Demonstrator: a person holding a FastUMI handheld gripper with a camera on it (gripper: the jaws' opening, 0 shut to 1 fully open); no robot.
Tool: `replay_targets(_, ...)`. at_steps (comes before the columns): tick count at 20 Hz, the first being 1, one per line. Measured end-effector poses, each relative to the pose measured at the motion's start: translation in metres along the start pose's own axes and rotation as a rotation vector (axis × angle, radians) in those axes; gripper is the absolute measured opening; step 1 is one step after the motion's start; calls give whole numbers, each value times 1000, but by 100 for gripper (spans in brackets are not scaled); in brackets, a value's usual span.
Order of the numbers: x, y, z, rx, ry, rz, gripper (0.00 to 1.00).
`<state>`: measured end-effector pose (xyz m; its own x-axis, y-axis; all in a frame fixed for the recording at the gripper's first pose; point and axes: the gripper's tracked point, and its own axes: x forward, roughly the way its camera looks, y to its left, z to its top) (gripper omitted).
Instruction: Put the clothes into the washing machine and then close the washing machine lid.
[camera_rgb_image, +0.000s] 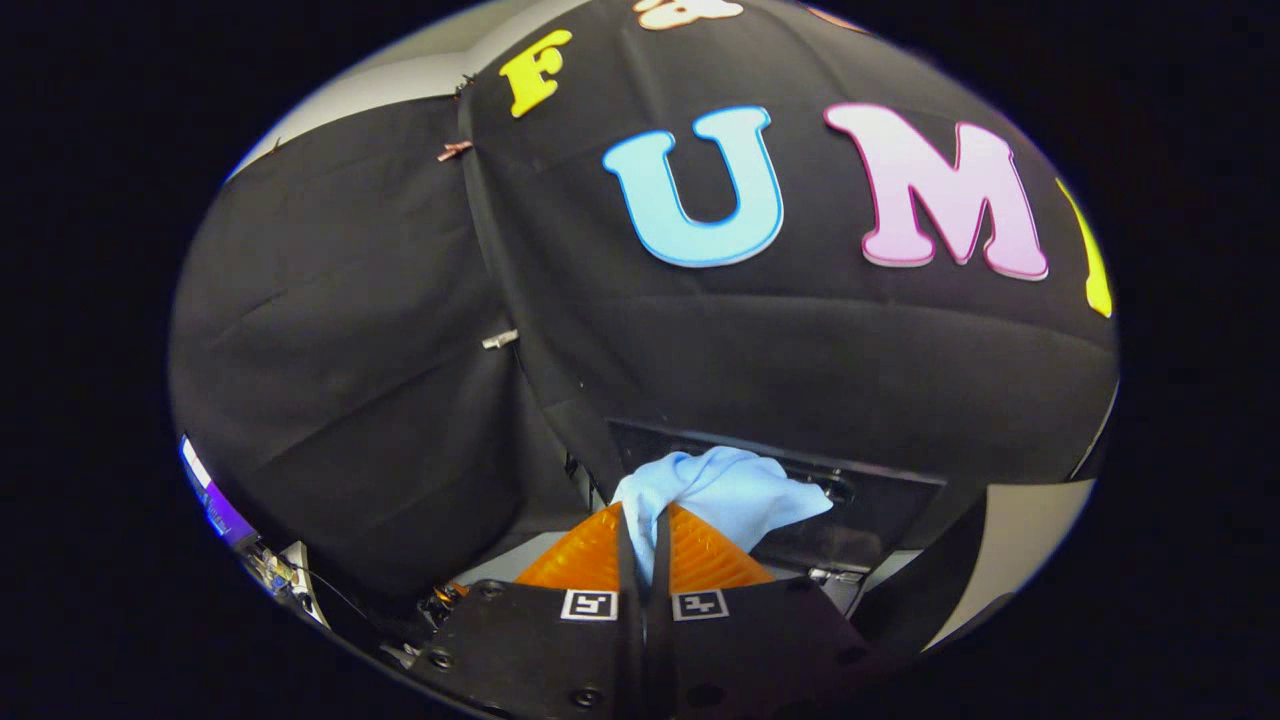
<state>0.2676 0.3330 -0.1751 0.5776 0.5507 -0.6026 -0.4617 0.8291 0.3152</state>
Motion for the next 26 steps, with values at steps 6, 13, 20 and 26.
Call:
replay_targets(6, 60, -21, -58, 17, 167, -23, 6)
replay_targets(13, 80, -42, -96, 17, 272, -46, 5)
replay_targets(20, 90, -56, -115, 24, 335, -87, 23)
replay_targets(26, 93, -60, -117, 62, 331, -97, 92)
